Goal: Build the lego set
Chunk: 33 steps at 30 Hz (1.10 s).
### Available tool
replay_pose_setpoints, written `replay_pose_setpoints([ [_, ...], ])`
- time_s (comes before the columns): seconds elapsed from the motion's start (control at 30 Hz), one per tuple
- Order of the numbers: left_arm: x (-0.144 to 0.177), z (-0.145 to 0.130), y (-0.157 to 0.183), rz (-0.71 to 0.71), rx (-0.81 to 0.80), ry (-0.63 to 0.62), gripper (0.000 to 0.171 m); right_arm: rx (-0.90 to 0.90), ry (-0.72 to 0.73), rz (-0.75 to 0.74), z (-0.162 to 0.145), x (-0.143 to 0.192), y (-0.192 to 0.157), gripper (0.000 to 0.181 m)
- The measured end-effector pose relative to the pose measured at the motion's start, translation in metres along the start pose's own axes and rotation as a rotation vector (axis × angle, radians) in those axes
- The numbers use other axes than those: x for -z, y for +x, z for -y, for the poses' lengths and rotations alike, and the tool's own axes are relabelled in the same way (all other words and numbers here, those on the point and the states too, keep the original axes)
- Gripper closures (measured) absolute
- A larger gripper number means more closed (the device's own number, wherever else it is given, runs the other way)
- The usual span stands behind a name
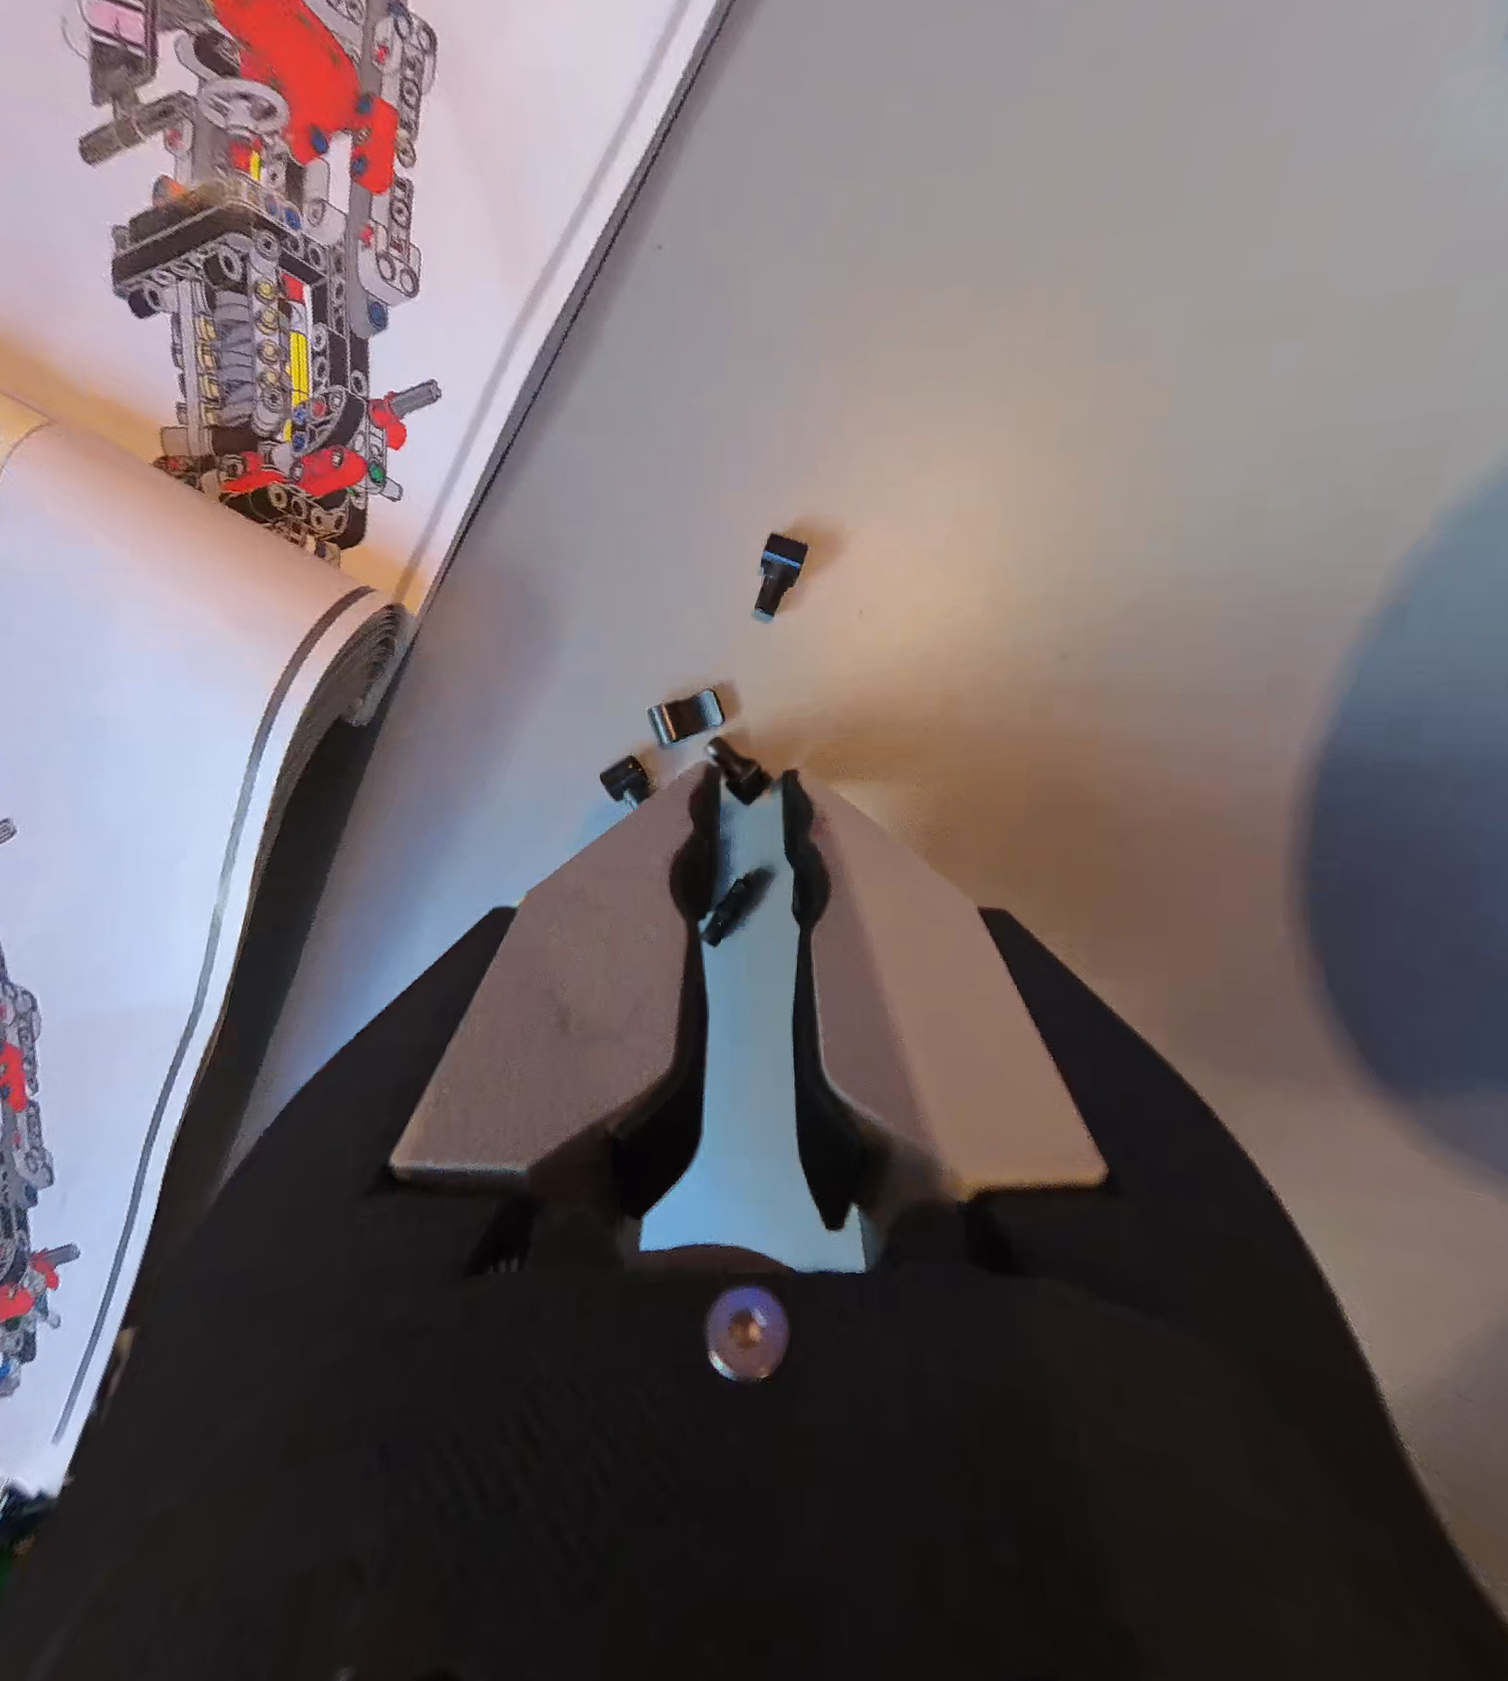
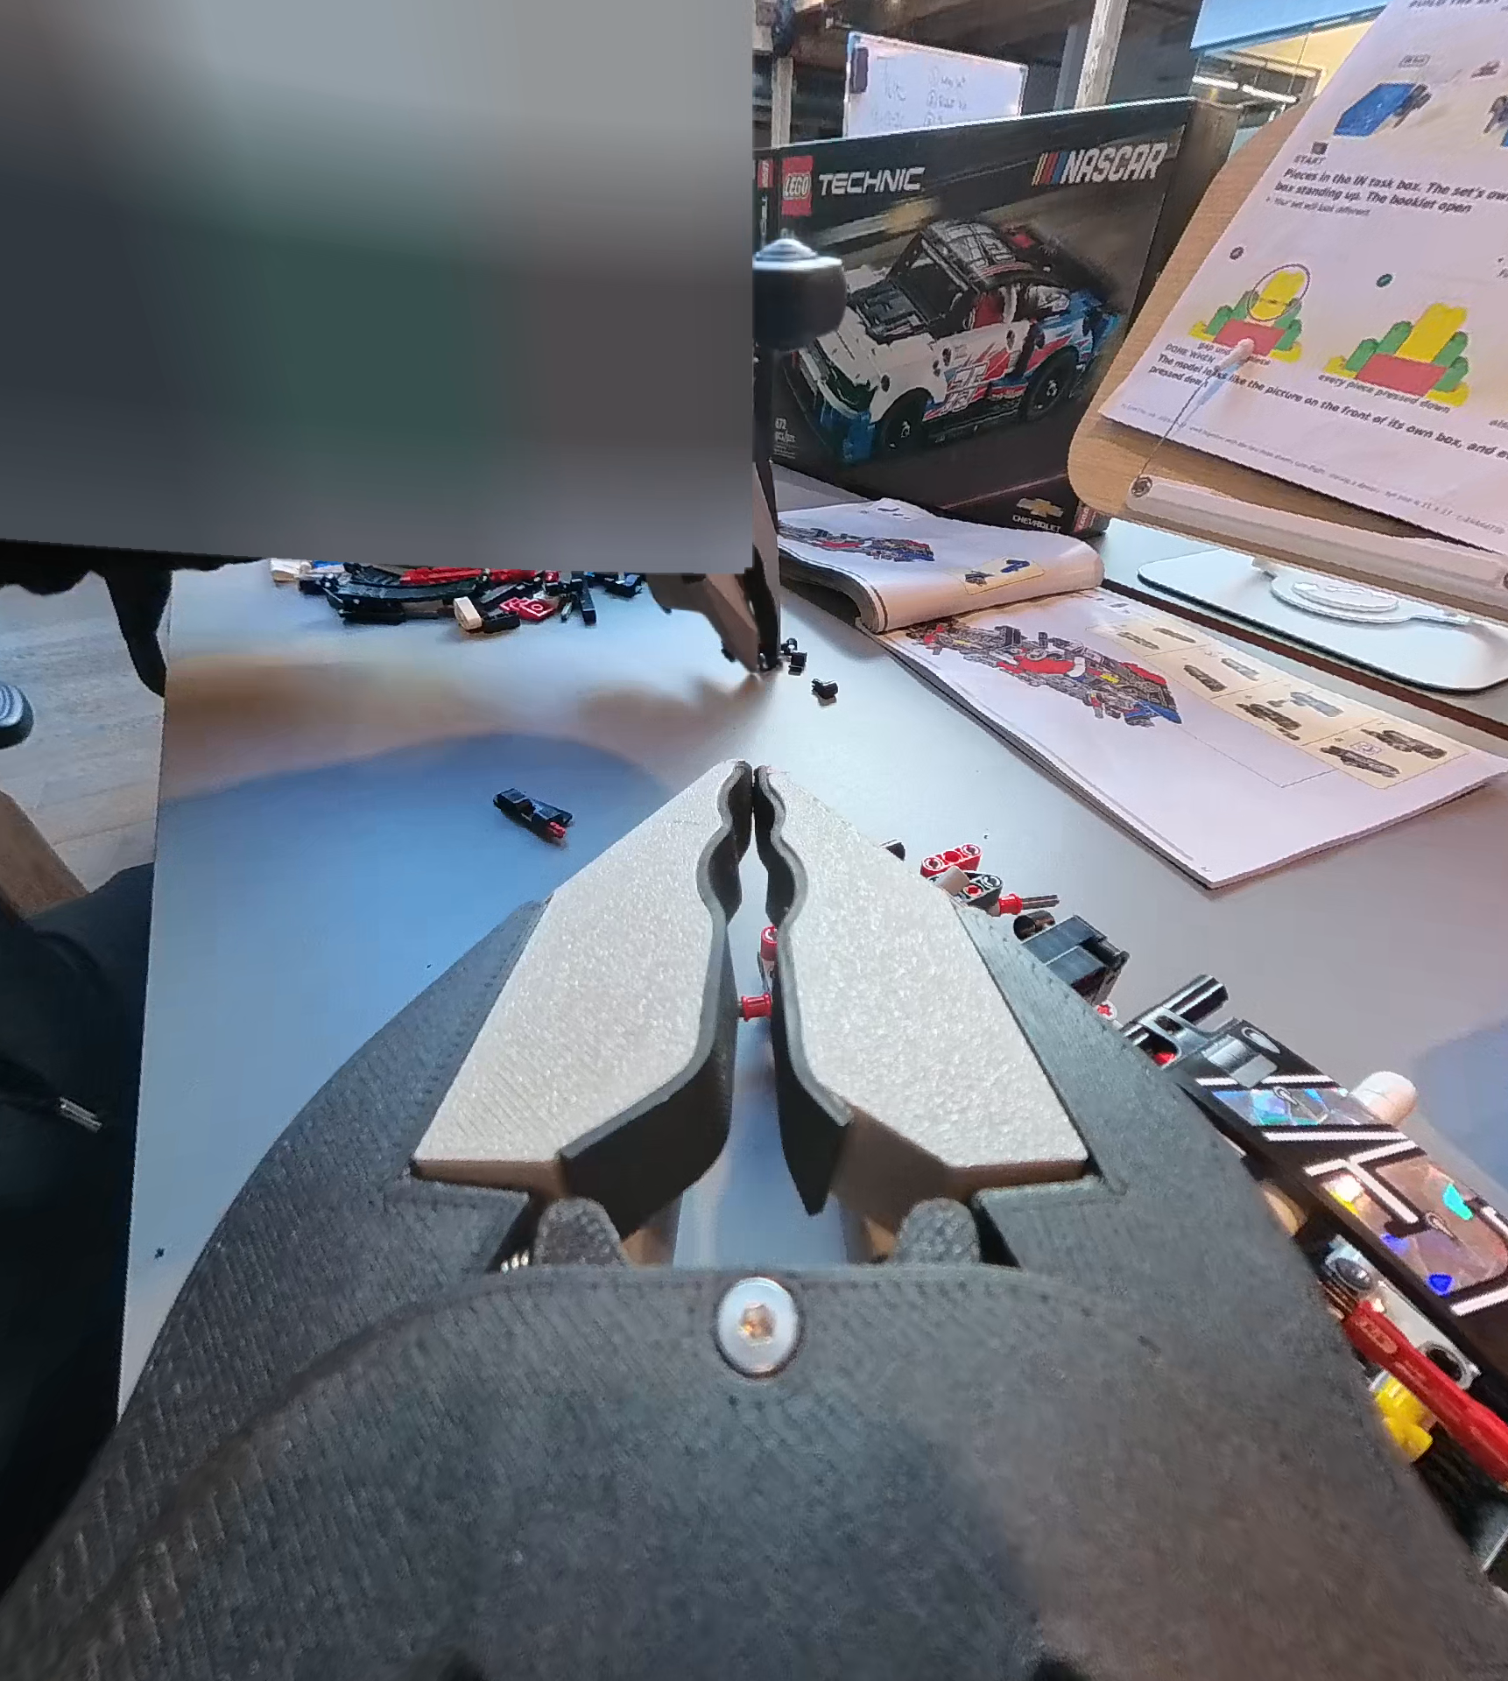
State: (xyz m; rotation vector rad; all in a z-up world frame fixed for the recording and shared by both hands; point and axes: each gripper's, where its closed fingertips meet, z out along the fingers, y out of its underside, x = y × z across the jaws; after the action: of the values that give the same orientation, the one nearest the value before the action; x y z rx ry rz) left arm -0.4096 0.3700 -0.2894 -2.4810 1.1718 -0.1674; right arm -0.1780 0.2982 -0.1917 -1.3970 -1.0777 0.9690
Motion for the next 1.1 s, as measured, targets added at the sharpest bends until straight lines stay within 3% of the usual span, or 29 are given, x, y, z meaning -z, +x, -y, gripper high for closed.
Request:
replay_pose_setpoints([
  [0.23,-0.002,0.005,0.017,-0.048,-0.024,0.001,0.164,-0.001,-0.003,0.002,-0.001,0.000,0.001,0.181],
  [0.43,0.013,-0.016,0.104,-0.056,-0.107,0.007,0.164,-0.003,-0.002,0.008,-0.001,0.001,0.000,0.181],
  [0.57,0.025,-0.037,0.150,-0.086,-0.067,0.055,0.164,0.003,-0.007,0.025,-0.001,-0.001,-0.004,0.181],
  [0.77,0.034,-0.053,0.167,-0.057,-0.041,0.094,0.164,0.072,-0.037,0.097,-0.005,-0.007,-0.023,0.181],
  [0.9,0.033,-0.049,0.177,-0.100,-0.044,0.144,0.164,0.186,-0.115,0.184,-0.018,-0.020,-0.052,0.180],
  [1.1,0.031,-0.042,0.185,-0.124,-0.097,0.205,0.164,0.290,-0.179,0.175,-0.028,-0.030,-0.066,0.180],
])
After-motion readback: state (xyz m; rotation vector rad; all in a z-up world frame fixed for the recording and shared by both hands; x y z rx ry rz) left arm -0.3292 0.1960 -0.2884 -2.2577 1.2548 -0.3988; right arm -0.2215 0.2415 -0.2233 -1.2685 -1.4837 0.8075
